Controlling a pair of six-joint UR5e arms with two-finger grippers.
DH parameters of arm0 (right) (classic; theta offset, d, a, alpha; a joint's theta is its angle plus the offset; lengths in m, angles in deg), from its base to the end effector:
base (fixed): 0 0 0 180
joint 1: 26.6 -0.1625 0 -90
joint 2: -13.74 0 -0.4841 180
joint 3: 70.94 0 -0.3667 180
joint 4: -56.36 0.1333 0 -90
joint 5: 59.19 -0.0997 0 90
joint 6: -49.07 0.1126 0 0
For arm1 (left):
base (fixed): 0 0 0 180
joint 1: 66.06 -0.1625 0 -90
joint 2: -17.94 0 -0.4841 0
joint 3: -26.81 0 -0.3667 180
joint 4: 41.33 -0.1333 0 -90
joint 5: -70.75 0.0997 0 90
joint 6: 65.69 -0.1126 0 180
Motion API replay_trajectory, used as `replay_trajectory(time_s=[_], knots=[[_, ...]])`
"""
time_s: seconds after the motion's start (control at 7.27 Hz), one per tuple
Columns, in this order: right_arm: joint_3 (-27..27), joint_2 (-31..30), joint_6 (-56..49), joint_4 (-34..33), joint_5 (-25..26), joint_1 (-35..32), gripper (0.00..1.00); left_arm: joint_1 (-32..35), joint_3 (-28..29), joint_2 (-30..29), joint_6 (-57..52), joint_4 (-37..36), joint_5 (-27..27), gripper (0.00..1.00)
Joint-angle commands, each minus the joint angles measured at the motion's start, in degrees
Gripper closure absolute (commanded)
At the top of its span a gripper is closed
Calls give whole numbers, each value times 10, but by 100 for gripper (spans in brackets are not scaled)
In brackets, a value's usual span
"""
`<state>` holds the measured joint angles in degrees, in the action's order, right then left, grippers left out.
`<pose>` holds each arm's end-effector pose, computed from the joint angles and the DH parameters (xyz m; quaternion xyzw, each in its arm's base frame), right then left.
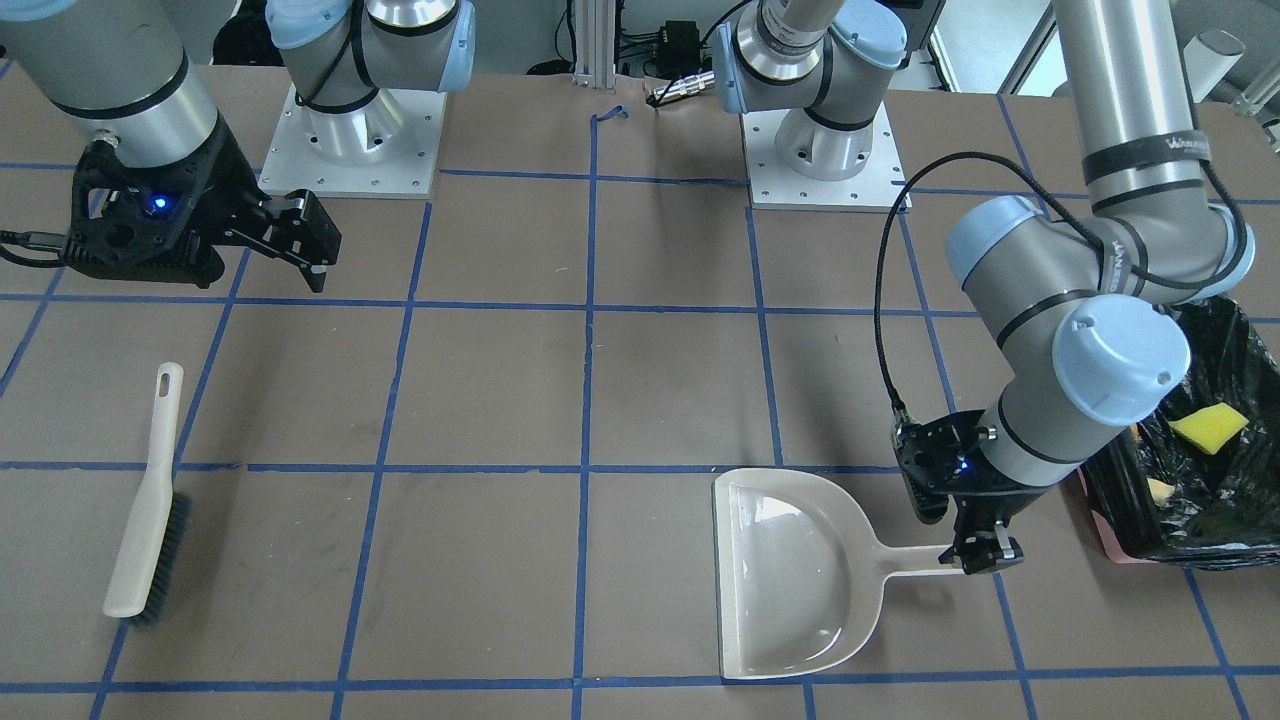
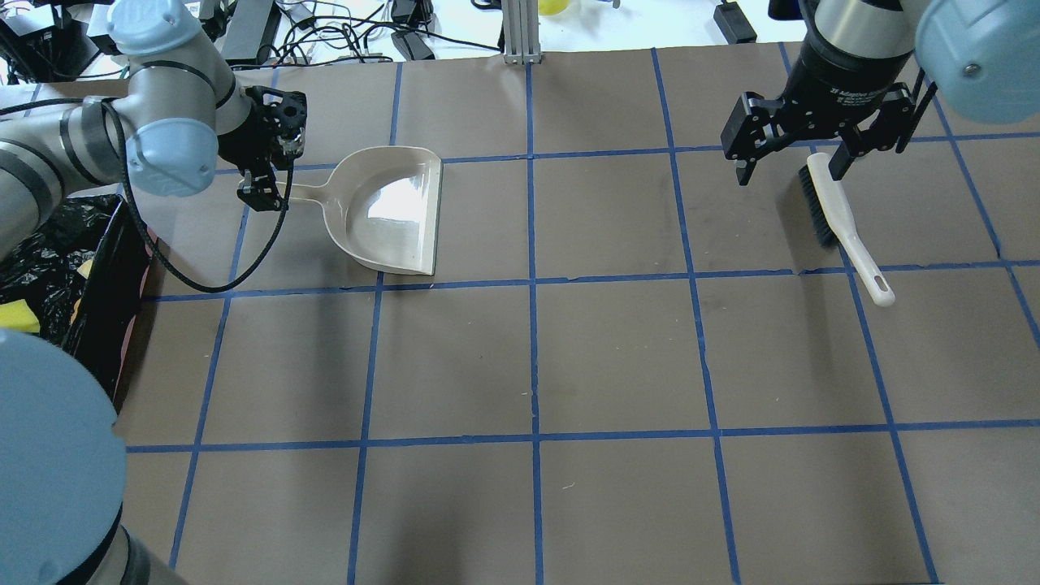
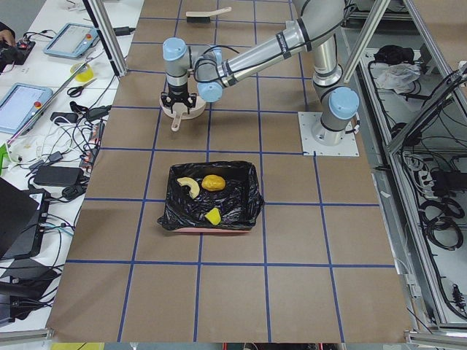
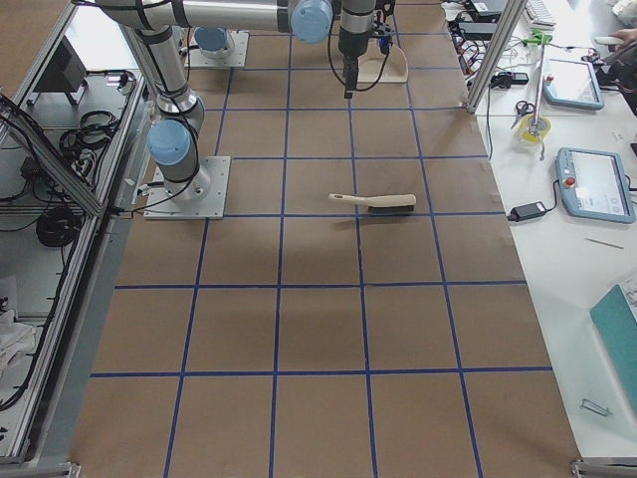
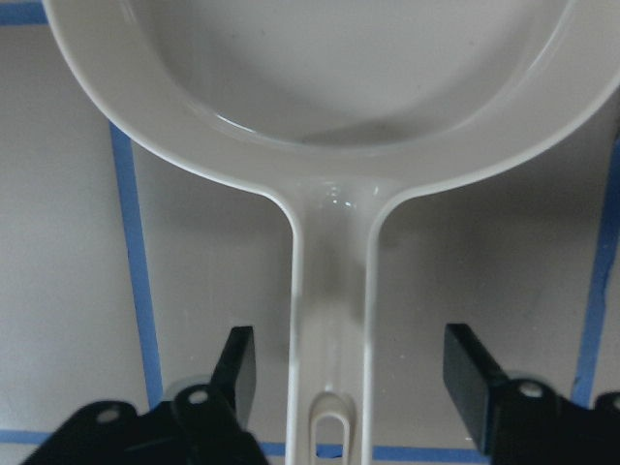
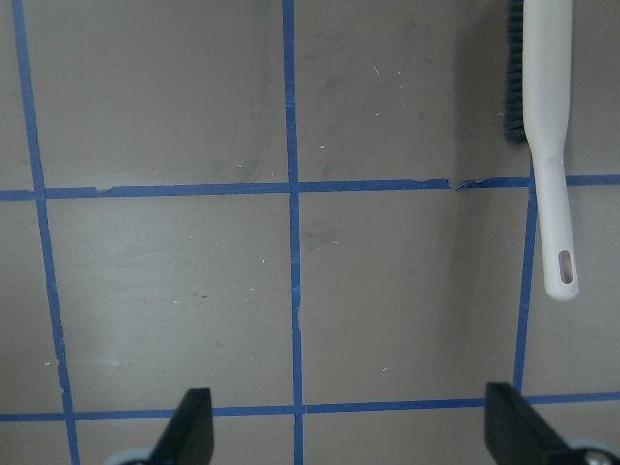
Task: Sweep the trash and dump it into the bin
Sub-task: 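Open the left gripper and release the dustpan handle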
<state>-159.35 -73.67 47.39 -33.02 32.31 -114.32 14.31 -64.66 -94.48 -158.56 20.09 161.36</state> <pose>0.1110 -0.4898 0.5244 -0.0050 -0.9998 -0.0146 0.0126 -0.0251 -0.6417 0.3574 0.6635 0.7471 -0.0215 0.0352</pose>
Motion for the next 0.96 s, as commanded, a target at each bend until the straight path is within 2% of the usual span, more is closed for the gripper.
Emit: replay_trajectory(time_s=[0.0,0.14,0.28,0.41,0.55,0.69,0.83], knots=[[0,-5,-5,1,-2,0,0,5,-6,96,113,106,-6,27],[0,-5,-5,1,-1,0,0,5,-13,138,140,152,-8,26],[0,-5,-5,0,-1,0,0,5,-14,175,209,165,-2,26],[-1,-5,-3,1,0,0,0,3,-20,205,266,194,2,19],[-1,-5,-2,0,1,0,0,1,-25,227,326,234,2,18],[-1,-5,-3,1,1,0,0,2,-28,240,412,243,3,7],[-1,-5,-4,1,1,0,0,3,-37,255,488,248,3,5]])
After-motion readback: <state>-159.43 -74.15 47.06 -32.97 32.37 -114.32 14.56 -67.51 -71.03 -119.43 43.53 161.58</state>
